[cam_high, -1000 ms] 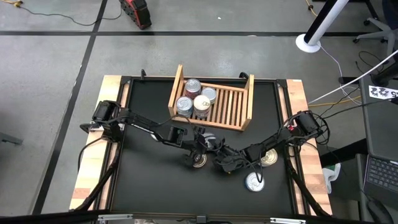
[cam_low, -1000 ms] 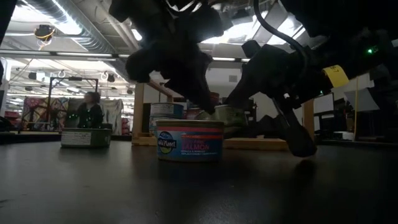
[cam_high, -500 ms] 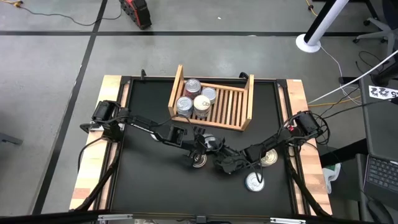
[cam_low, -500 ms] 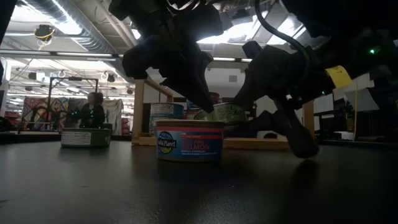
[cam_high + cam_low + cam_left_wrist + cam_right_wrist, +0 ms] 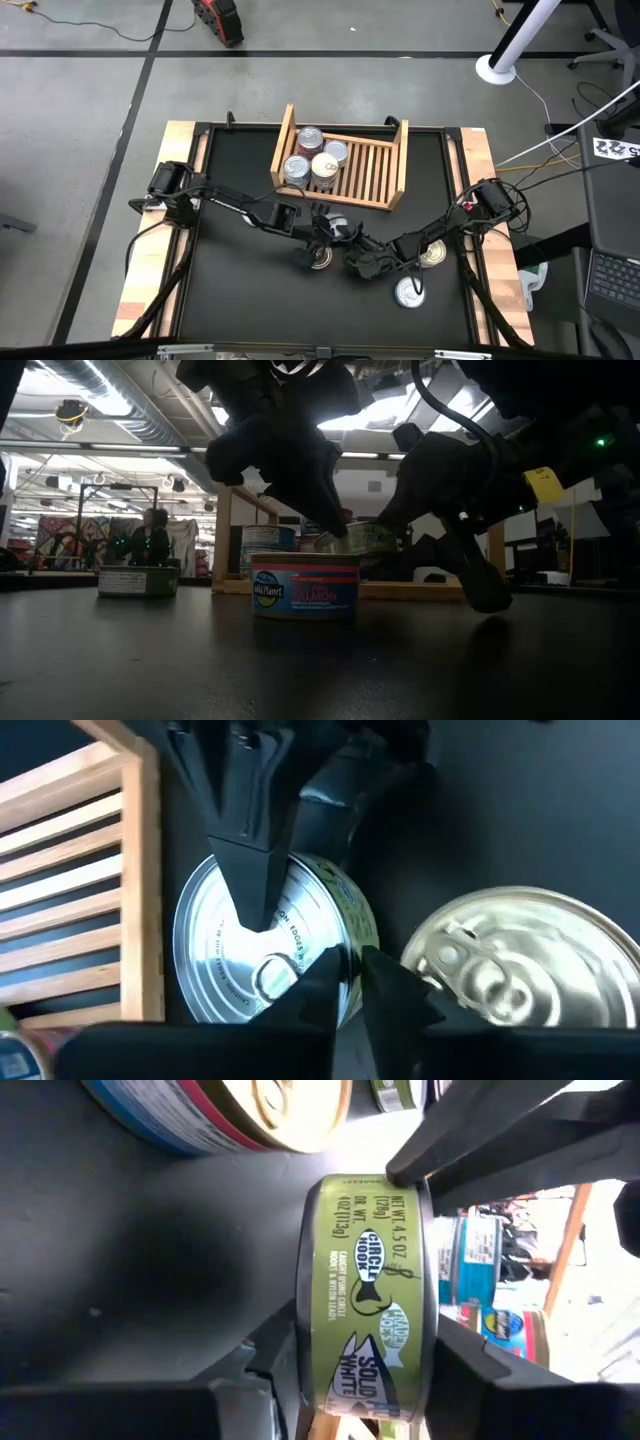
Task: Stack canned seafood by type on shelf
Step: Put the green tuna can on the shelf
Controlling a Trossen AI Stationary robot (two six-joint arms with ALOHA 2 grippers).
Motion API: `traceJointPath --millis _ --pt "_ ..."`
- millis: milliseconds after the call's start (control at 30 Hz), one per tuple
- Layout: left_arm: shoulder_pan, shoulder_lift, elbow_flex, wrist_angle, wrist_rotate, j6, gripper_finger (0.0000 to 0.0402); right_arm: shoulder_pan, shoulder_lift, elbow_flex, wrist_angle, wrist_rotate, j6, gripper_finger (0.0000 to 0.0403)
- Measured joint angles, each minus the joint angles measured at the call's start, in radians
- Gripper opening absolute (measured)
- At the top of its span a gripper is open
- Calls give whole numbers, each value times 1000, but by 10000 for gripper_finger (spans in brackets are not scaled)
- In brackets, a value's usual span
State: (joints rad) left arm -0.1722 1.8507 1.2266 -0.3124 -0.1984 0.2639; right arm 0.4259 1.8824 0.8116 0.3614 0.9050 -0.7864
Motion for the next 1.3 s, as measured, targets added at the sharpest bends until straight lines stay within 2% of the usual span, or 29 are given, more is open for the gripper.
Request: traceJointPath --millis 200,333,500,867,967,1133,1300 --pt "-22 -12 1 6 -94 -51 104 -1 0 3 7 76 0 130" --pt "-41 -62 1 -9 -168 -53 125 -1 0 31 7 129 0 133" --pt "-56 -159 1 -86 -236 -59 127 -1 0 95 -64 173 -3 133" --pt "-57 -361 1 -288 -245 -170 127 -31 0 200 -289 288 -3 134" --pt "-55 -389 1 -338 -245 -208 127 -57 0 234 -366 339 -3 134" --pt "-55 -406 1 -401 -245 -247 127 -100 0 310 -519 366 -3 135" --pt "-55 -406 0 -439 -245 -268 127 -122 0 425 -772 385 73 135"
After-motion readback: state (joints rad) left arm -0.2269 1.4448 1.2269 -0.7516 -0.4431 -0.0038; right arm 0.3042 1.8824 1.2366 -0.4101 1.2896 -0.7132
